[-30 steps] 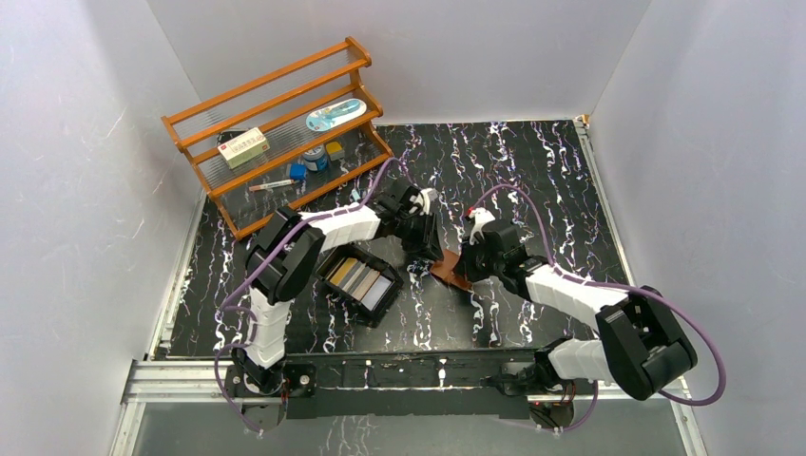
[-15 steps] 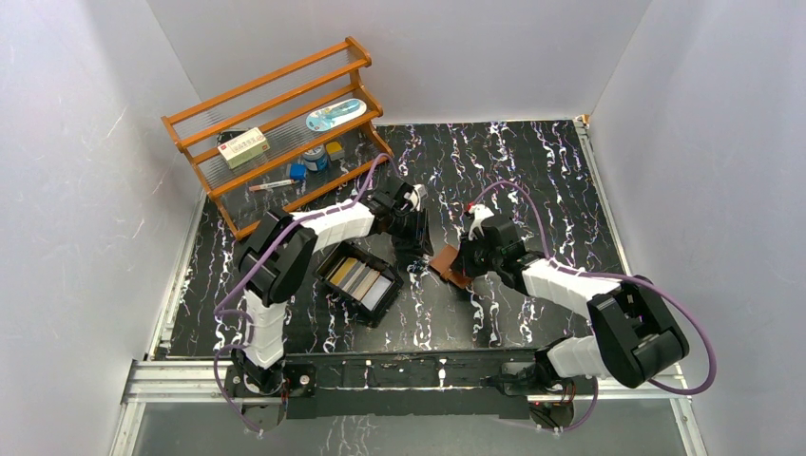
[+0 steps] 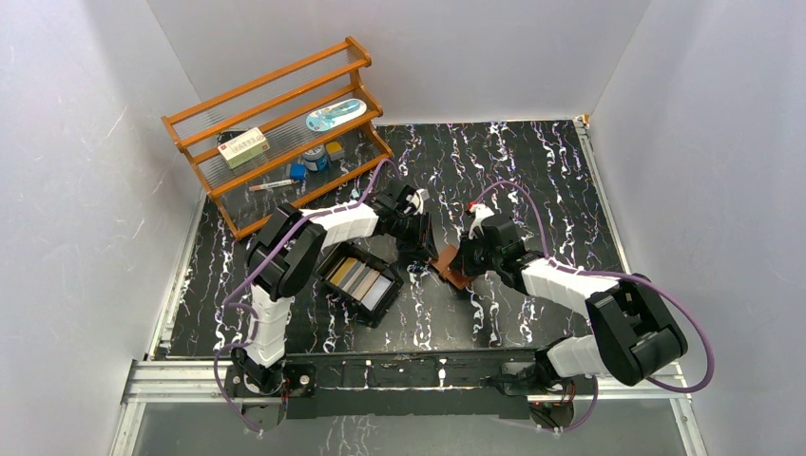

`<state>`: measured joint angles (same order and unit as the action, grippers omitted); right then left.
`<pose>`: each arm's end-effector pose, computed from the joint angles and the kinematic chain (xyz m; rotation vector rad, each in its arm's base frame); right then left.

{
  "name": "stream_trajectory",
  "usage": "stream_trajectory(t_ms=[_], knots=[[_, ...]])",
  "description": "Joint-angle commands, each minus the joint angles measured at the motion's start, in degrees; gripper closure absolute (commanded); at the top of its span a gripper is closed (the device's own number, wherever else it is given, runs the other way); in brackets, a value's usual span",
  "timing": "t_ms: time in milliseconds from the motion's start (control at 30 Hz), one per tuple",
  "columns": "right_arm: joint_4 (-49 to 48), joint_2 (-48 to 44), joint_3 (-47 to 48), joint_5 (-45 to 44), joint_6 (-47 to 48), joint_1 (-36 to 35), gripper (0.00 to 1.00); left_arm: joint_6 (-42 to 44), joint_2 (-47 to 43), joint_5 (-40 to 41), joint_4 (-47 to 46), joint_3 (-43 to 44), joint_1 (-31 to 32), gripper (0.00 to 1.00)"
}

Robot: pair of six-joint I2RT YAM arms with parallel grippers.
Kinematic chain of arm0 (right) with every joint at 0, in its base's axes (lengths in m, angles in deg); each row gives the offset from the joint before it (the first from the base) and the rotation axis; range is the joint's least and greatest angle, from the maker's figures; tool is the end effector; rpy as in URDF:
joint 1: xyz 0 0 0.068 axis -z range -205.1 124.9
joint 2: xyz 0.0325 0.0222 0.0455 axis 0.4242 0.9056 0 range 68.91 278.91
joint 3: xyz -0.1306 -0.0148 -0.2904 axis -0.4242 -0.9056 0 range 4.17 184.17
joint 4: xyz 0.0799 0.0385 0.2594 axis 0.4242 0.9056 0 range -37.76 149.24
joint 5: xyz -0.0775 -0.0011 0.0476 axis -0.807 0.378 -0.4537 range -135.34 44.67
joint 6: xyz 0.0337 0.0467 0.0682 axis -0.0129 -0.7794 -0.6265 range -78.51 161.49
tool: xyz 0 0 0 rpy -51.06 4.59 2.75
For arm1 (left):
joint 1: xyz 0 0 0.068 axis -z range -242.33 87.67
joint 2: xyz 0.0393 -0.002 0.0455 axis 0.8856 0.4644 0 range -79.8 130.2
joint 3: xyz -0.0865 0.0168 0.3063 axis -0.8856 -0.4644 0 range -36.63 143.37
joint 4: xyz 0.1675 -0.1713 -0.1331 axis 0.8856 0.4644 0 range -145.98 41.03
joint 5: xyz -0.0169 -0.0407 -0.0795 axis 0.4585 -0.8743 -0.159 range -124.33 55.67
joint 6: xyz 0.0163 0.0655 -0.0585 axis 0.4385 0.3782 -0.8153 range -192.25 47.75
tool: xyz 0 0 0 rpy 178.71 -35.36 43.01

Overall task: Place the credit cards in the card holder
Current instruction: Close the card holder at the center of the board.

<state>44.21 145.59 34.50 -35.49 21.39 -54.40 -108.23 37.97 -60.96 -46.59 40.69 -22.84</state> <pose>0.2461 0.1537 0.1763 -0.2812 2.2940 0.6479 0.3587 -0.3419 0.1558 0.3104 2.6444 -1.0901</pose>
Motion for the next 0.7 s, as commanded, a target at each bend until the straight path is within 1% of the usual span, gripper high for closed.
stream_trajectory(t_ms=[0,100,300,367,433,467,667], knots=[[-3.27,0.79,1.14,0.54,-0.64,0.12,1.00,-2.00,0.84,-3.63,-1.16,-0.59,0.18,0.66],[-3.39,0.83,1.22,0.53,-0.88,0.16,1.00,-2.24,0.84,-3.75,-0.66,-0.76,0.15,0.69],[-3.47,1.05,1.53,0.86,-1.32,0.17,1.00,-2.25,1.86,-3.67,0.52,-0.77,0.15,0.82],[-3.27,1.03,1.62,0.89,-1.33,0.12,1.00,-2.11,2.14,-3.71,0.66,-0.69,0.15,0.89],[-2.58,0.73,1.98,0.81,-1.35,0.14,1.00,-1.65,2.17,-3.49,1.00,-0.63,0.15,0.98],[-2.03,0.48,2.32,0.73,-1.23,0.12,1.00,-1.20,2.15,-3.16,1.27,-0.49,0.15,1.00],[0.69,-0.57,4.17,0.15,1.16,0.13,1.00,3.35,1.97,-2.44,2.63,0.87,0.15,1.00]])
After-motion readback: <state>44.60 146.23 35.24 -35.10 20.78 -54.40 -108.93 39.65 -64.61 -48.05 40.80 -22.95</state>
